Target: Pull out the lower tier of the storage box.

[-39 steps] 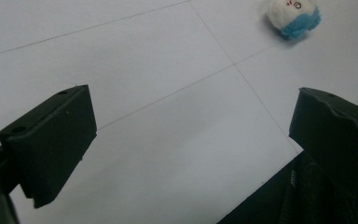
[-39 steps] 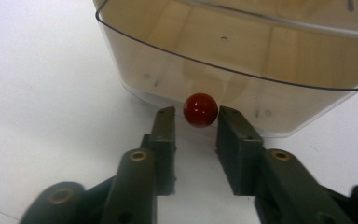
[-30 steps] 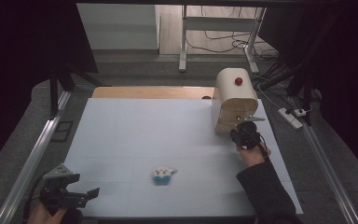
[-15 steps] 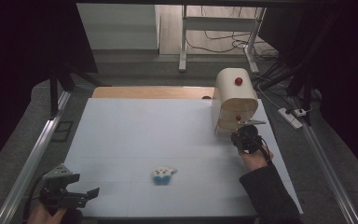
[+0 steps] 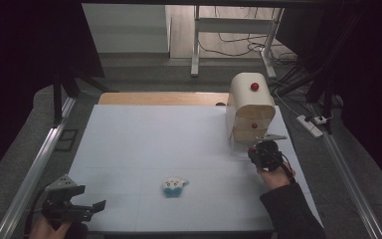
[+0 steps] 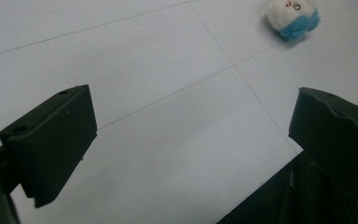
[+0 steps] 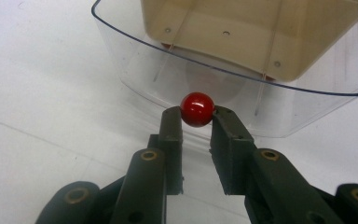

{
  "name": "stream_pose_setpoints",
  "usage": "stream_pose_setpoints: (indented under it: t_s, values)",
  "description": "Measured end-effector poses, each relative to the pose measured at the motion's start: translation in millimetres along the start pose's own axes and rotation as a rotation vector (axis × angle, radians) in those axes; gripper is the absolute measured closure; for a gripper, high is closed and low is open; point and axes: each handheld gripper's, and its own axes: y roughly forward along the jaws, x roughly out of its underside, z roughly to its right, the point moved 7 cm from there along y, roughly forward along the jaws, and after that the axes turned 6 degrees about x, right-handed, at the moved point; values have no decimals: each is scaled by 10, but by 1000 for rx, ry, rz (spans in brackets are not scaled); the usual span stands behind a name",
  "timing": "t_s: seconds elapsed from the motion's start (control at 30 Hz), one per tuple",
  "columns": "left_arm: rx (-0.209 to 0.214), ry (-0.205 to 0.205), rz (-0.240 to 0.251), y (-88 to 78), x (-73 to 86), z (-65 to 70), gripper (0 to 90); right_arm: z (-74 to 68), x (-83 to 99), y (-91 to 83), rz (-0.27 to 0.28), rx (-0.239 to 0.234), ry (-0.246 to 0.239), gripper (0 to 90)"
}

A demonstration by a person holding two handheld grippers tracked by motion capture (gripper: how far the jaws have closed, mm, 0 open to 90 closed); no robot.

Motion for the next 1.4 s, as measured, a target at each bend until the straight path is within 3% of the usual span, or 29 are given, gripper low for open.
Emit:
stream_pose_setpoints:
  t_s: [0.23,0.7,1.1,1.4]
  values:
    - [1,2,0,-1,-1,-3,10,5,2,-10,-3,-11,1,709]
    - [2,1,1,0,-2,-5,10,17,-38,-87,2,-92,12,419]
    - [3,-3,2,0,-4,-9,10,8,-55,-109,-25,-157,-23,170]
    - [5,-4,3,-1,-4,-10,11,-24,-53,-114,-37,-205,-63,90]
